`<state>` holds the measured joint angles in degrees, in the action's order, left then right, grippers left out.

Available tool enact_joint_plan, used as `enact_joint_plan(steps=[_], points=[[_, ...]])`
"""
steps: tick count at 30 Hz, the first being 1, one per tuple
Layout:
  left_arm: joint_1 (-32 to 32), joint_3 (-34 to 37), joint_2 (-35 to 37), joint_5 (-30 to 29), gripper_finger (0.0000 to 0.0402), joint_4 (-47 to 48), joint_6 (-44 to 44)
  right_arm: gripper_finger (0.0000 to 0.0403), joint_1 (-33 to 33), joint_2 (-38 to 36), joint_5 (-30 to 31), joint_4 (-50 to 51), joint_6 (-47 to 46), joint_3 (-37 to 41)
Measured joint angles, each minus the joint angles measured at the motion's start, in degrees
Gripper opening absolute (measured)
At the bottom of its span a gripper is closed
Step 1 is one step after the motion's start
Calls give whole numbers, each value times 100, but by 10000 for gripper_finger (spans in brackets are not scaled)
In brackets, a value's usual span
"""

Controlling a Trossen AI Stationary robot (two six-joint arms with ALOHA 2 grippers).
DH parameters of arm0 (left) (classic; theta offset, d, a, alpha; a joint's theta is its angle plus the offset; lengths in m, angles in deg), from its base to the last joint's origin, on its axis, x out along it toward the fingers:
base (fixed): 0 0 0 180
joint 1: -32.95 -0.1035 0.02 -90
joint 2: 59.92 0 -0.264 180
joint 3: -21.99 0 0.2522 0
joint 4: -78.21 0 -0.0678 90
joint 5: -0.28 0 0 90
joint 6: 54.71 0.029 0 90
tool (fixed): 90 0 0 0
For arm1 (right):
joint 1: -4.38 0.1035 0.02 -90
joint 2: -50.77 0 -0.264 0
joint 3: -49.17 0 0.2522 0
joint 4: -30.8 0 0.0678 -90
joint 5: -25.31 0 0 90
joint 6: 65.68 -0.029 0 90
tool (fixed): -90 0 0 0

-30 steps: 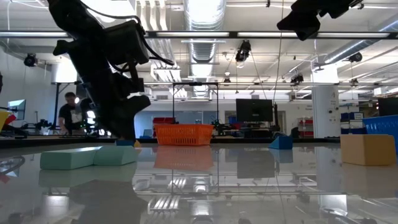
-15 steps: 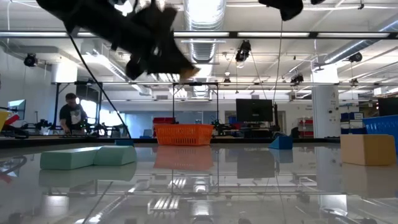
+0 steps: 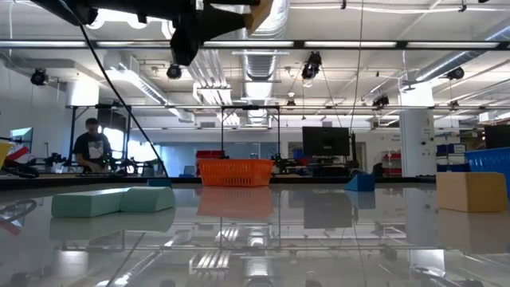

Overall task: Sort & place blocks by color
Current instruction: Put the yellow block into the blue bin

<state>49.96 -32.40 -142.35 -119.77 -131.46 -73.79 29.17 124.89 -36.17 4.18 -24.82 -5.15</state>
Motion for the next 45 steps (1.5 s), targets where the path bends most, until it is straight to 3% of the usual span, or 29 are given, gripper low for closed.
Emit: enact_joint_plan(steps=[7,13,22,28,32,38,45], points=[[311,13,0,346,122,35,1195,221,350,168,347,-922,372,0],[496,11,0,593,123,8,2363,221,240,-13,233,-621,-875,0],[473,2,-4,580,123,-534,3306,222,-221,-24,-808,-469,-2126,0],[473,-1,-58,751,123,-957,3455,222,-533,-18,-1272,-636,-2613,0],[463,-7,-431,903,123,-1788,3497,222,-605,141,-1821,-965,-2764,0],[444,-7,-1019,1031,123,-3014,3654,222,-609,333,-1803,-1250,-2798,-8],[387,-248,-1390,1035,123,-3124,3640,221,-619,337,-1799,-1412,-2986,-13]])
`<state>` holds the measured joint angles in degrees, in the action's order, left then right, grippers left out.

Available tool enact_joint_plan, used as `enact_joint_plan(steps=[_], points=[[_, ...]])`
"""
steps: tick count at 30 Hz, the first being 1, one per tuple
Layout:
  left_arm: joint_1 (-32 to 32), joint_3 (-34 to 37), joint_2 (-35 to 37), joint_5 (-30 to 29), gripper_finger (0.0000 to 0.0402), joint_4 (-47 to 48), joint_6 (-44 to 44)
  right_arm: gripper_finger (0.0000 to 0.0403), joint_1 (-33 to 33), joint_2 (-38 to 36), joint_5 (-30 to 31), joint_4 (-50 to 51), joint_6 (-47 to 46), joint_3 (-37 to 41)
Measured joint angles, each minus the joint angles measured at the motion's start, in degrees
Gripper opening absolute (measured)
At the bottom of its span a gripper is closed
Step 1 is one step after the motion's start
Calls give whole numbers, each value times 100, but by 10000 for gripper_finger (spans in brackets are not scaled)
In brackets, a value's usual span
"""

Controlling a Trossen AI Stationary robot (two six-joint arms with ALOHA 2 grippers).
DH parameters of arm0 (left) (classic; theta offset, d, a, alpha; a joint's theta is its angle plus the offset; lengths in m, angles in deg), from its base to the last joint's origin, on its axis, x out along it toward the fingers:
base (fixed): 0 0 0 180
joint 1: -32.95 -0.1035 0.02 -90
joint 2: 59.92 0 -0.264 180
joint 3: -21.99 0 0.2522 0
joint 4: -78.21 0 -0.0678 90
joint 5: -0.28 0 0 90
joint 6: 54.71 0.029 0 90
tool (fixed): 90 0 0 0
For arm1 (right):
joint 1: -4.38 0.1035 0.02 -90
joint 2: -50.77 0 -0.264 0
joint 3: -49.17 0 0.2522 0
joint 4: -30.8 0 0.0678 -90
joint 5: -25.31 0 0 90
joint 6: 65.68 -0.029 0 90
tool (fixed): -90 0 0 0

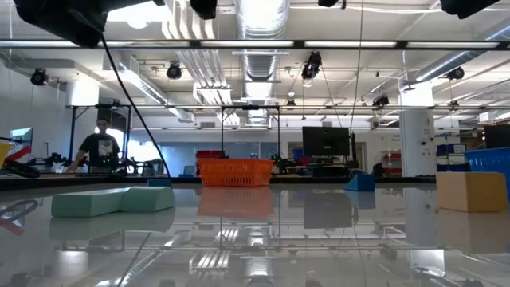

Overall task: Sort & place blocks by color
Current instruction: Put the yellow block into the blue bin

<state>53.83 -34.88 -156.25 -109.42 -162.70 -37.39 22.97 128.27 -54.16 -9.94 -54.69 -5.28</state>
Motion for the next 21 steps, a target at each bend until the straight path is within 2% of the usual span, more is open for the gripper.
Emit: enact_joint_plan(steps=[7,15,18,21], points=[[-95,-363,-384,2,123,7,9,221,-12,19,-2,-4,-11,0],[-102,-352,-285,8,123,4,1,219,-12,26,-4,-8,5,-2],[-104,-351,-277,6,123,9,-1,200,-12,26,-11,-17,6,-4],[-115,-350,-279,-3,123,10,-6,163,-12,26,-24,-26,16,-4]])
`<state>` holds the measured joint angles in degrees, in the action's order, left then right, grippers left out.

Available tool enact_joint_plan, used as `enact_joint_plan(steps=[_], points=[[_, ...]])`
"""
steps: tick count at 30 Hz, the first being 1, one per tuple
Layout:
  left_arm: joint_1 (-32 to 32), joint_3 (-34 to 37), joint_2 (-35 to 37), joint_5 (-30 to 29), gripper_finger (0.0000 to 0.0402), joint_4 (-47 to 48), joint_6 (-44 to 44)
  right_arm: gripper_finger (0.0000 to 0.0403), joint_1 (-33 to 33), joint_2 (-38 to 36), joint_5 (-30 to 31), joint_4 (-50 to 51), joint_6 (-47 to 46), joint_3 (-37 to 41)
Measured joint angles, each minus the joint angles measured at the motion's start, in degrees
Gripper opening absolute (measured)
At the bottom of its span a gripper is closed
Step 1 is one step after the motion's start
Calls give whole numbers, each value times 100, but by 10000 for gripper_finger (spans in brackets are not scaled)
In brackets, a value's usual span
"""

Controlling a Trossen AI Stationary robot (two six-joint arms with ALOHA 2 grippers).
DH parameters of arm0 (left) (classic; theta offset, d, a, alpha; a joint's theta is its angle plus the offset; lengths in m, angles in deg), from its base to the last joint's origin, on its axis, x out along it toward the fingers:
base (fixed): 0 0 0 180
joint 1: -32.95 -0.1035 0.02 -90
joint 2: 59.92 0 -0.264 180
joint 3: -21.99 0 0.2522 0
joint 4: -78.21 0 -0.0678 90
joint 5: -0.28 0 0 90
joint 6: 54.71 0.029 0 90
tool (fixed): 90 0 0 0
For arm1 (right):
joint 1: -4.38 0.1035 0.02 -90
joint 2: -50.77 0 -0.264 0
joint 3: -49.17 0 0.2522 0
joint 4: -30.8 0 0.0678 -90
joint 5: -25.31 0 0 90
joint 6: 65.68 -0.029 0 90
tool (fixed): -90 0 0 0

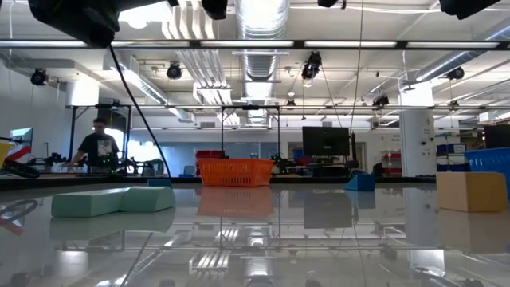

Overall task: Sort & place blocks by color
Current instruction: Put the yellow block into the blue bin

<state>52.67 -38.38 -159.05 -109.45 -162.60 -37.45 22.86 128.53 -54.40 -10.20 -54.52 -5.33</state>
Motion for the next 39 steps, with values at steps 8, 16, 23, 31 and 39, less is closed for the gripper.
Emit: enact_joint_plan(steps=[8,16,23,31,39], points=[[-20,9,2,-23,125,-19,-34,121,0,0,-7,-6,139,0],[-24,15,-5,23,177,22,-198,121,0,0,-44,52,122,0],[-22,62,5,-203,237,112,-199,121,0,-69,-17,298,103,0],[13,579,408,-770,260,922,-588,121,-2,-1136,642,3992,-1300,-284],[13,915,820,-780,261,1163,-1083,121,38,-1457,85,11648,-5490,-1658]])
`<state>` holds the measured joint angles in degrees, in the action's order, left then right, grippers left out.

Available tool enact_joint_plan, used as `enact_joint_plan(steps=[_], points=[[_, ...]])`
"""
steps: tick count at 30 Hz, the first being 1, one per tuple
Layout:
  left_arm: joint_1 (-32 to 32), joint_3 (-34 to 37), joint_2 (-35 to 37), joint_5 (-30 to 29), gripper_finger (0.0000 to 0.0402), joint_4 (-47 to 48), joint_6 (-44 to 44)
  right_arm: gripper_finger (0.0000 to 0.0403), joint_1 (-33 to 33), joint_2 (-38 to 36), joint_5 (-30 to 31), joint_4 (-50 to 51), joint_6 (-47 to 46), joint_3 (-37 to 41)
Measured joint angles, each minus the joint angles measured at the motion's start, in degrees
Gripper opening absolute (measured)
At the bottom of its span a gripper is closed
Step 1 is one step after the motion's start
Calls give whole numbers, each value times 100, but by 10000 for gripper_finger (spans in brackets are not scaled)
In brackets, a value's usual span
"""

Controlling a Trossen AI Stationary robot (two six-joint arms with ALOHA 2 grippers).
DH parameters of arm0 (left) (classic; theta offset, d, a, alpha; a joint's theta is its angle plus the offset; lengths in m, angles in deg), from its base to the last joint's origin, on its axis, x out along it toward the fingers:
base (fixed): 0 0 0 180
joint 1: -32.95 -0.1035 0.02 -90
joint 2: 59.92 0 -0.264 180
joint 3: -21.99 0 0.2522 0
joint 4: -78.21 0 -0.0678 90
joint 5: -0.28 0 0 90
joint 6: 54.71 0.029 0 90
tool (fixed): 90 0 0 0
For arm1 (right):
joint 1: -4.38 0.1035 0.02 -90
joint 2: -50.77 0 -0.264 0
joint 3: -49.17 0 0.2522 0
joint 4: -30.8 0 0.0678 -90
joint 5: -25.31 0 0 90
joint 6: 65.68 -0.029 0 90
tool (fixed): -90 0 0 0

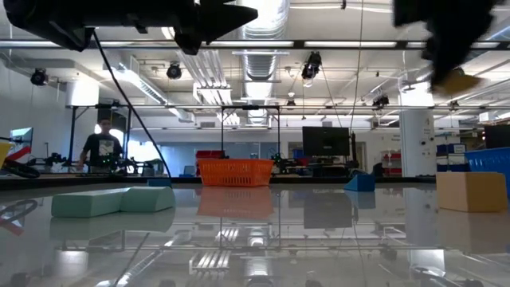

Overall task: Sort & place blocks by color
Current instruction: Put the yellow block into the blue bin

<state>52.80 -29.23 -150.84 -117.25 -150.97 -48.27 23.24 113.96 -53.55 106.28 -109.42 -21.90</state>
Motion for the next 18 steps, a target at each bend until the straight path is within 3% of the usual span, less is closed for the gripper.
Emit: enact_joint_plan(steps=[4,8,13,18], points=[[-1,35,88,-2,261,1,16,121,168,101,-688,1253,-961,62],[0,35,97,-1,261,-4,37,121,189,104,-1079,1131,-1288,423],[1,35,97,1,261,62,33,124,189,185,-1149,1118,-1562,806],[4,35,97,1,261,60,31,188,189,228,-1117,1094,-1647,937]])
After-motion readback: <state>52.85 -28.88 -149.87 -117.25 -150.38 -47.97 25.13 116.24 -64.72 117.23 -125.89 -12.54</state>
